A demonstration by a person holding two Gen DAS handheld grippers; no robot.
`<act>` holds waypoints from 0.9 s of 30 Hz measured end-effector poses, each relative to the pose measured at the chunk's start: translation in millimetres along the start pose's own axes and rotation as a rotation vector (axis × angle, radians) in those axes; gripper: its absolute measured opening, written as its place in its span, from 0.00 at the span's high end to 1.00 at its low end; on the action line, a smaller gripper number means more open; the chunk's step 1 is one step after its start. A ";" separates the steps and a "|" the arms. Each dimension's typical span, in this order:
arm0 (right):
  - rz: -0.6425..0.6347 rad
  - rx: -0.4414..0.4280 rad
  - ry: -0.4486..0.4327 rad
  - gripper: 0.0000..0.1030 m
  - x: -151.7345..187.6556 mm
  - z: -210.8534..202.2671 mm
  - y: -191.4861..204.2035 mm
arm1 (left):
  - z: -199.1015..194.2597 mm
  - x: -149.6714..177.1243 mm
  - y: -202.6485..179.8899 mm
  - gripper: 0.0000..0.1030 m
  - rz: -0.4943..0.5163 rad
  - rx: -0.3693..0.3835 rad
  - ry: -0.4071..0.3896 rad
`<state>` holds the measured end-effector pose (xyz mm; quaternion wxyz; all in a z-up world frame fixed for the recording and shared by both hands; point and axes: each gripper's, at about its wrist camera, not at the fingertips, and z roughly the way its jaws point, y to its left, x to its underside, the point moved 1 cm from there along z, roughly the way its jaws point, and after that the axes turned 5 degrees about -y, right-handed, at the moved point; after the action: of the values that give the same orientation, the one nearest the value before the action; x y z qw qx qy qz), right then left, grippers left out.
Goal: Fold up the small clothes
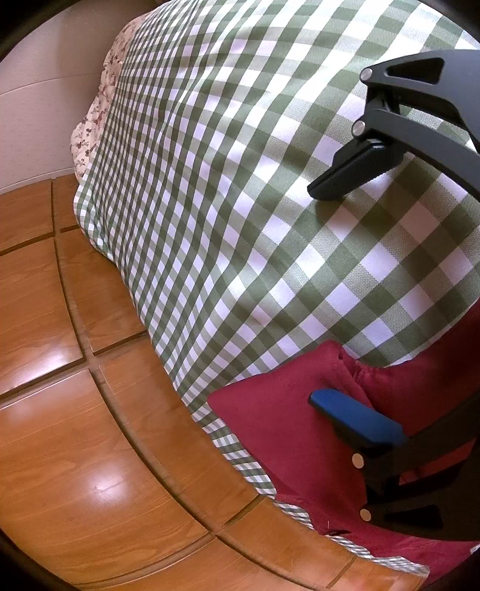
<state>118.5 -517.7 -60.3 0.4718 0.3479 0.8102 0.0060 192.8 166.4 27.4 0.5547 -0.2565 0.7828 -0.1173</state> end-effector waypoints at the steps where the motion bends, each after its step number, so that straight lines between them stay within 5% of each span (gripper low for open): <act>1: 0.000 -0.001 0.001 0.02 0.5 0.7 0.0 | -0.3 4.4 -11.9 0.91 0.015 0.026 0.013; 12: 0.006 -0.007 0.002 0.02 2.1 1.2 -0.7 | -12.1 85.4 -144.8 0.91 0.272 0.225 0.113; 27: 0.013 -0.017 0.008 0.02 -0.4 2.7 -3.3 | -5.0 222.1 -269.2 0.91 0.664 0.278 0.223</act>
<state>118.9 -521.3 -62.6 0.4713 0.3492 0.8097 0.0175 205.1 -178.5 -24.3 0.5033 0.1034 0.8555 -0.0636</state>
